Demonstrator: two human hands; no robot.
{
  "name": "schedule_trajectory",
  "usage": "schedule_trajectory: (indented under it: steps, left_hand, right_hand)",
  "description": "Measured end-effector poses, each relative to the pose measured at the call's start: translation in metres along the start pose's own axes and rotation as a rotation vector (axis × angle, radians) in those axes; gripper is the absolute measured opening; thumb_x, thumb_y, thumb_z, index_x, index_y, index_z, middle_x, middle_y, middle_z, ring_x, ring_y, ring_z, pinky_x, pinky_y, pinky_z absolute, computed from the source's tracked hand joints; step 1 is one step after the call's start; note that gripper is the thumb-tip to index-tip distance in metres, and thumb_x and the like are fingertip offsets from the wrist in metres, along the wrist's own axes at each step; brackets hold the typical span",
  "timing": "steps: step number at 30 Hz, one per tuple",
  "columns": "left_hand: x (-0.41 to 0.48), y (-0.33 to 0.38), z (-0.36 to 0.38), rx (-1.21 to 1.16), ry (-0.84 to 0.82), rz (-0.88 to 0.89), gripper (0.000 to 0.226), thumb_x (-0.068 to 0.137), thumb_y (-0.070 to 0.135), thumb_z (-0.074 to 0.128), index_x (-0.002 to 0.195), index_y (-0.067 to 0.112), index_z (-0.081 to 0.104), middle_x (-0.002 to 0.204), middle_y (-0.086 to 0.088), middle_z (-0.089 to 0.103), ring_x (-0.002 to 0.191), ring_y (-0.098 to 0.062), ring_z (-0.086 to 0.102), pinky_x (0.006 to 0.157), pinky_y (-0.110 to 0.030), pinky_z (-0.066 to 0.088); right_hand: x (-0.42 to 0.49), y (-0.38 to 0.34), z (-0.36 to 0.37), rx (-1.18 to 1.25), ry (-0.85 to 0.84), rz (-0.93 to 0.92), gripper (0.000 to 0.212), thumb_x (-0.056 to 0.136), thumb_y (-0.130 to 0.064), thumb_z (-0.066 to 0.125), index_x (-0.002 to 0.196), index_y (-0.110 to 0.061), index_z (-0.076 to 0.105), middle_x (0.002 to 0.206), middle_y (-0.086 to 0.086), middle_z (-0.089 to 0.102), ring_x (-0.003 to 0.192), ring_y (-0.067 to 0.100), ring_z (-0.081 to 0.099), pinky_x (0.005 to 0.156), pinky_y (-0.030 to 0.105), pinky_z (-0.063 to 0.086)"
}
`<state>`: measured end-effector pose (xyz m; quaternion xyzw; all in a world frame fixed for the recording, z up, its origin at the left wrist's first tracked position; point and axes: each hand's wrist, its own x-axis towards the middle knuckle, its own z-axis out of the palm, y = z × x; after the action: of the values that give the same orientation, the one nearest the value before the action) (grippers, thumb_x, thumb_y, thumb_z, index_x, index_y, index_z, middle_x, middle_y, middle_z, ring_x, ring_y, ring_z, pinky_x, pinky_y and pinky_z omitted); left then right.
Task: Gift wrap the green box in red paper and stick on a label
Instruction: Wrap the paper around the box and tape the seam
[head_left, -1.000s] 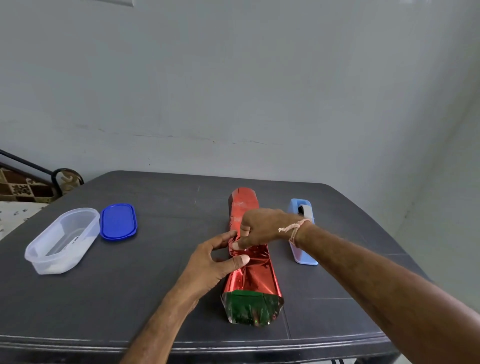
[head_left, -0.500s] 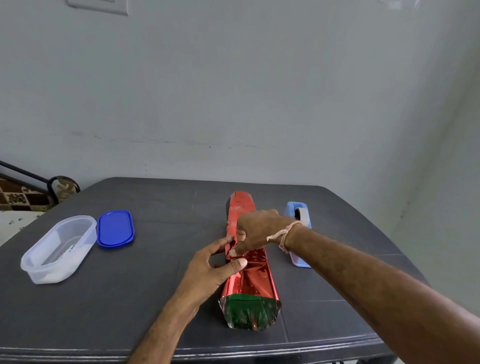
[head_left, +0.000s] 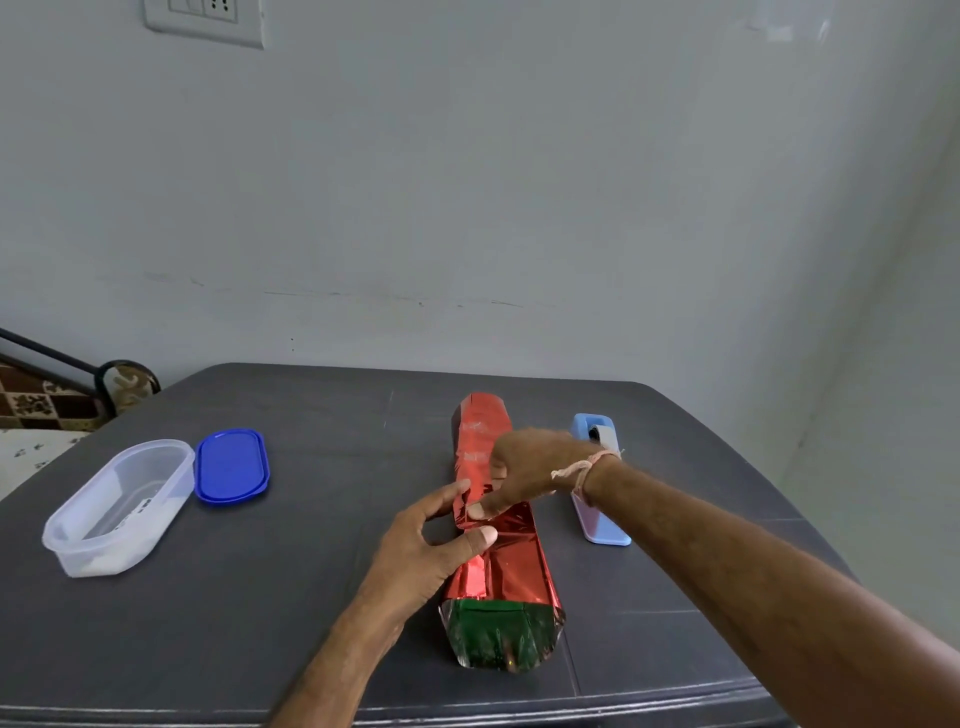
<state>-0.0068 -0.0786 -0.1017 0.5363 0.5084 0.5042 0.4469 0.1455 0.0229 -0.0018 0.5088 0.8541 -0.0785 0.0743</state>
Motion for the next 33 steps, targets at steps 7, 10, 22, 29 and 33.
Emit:
schedule_trajectory:
  steps: [7, 10, 22, 29, 33]
  left_hand:
    - [0.0, -0.003, -0.001, 0.016, -0.006, -0.025, 0.077, 0.069, 0.05, 0.088, 0.14, 0.049, 0.056, 0.142, 0.018, 0.058, 0.128, -0.005, 0.057, 0.102, -0.029, 0.051]
    - [-0.003, 0.0, 0.0, 0.02, -0.014, -0.007, 0.072, 0.076, 0.043, 0.086, 0.141, 0.047, 0.055, 0.139, 0.019, 0.058, 0.119, 0.001, 0.058, 0.088, -0.012, 0.049]
    - [-0.006, 0.006, 0.003, -0.013, -0.012, 0.012, 0.064, 0.082, 0.033, 0.083, 0.138, 0.047, 0.056, 0.133, 0.018, 0.06, 0.099, 0.005, 0.07, 0.07, -0.01, 0.055]
    - [-0.008, 0.006, 0.002, -0.022, -0.006, -0.002, 0.06, 0.08, 0.038, 0.084, 0.13, 0.054, 0.055, 0.127, 0.021, 0.061, 0.107, 0.002, 0.064, 0.066, -0.007, 0.052]
    - [-0.007, 0.002, 0.003, -0.037, 0.024, 0.0, 0.063, 0.075, 0.04, 0.085, 0.129, 0.054, 0.056, 0.127, 0.019, 0.064, 0.11, -0.001, 0.067, 0.069, -0.009, 0.053]
  right_hand:
    - [-0.001, 0.023, -0.001, 0.316, -0.126, -0.046, 0.025, 0.089, -0.034, 0.078, 0.102, -0.018, 0.065, 0.1, 0.001, 0.066, 0.095, 0.022, 0.069, 0.066, 0.027, 0.056]
    - [-0.004, 0.017, 0.008, 0.271, -0.012, -0.024, 0.057, 0.081, -0.062, 0.076, 0.102, -0.011, 0.066, 0.088, -0.001, 0.065, 0.08, 0.017, 0.063, 0.068, 0.03, 0.053]
    - [-0.005, 0.02, 0.024, 0.302, 0.126, -0.086, 0.05, 0.078, -0.062, 0.079, 0.094, -0.017, 0.065, 0.086, -0.004, 0.065, 0.077, 0.013, 0.062, 0.068, 0.029, 0.05]
    - [-0.007, 0.022, 0.019, 0.328, 0.09, -0.102, 0.04, 0.081, -0.059, 0.077, 0.088, -0.022, 0.063, 0.085, -0.006, 0.064, 0.079, 0.012, 0.06, 0.07, 0.029, 0.049]
    - [-0.004, 0.017, 0.035, 0.236, 0.254, -0.069, 0.047, 0.077, -0.073, 0.071, 0.084, -0.027, 0.06, 0.08, -0.012, 0.061, 0.08, 0.012, 0.062, 0.076, 0.034, 0.052]
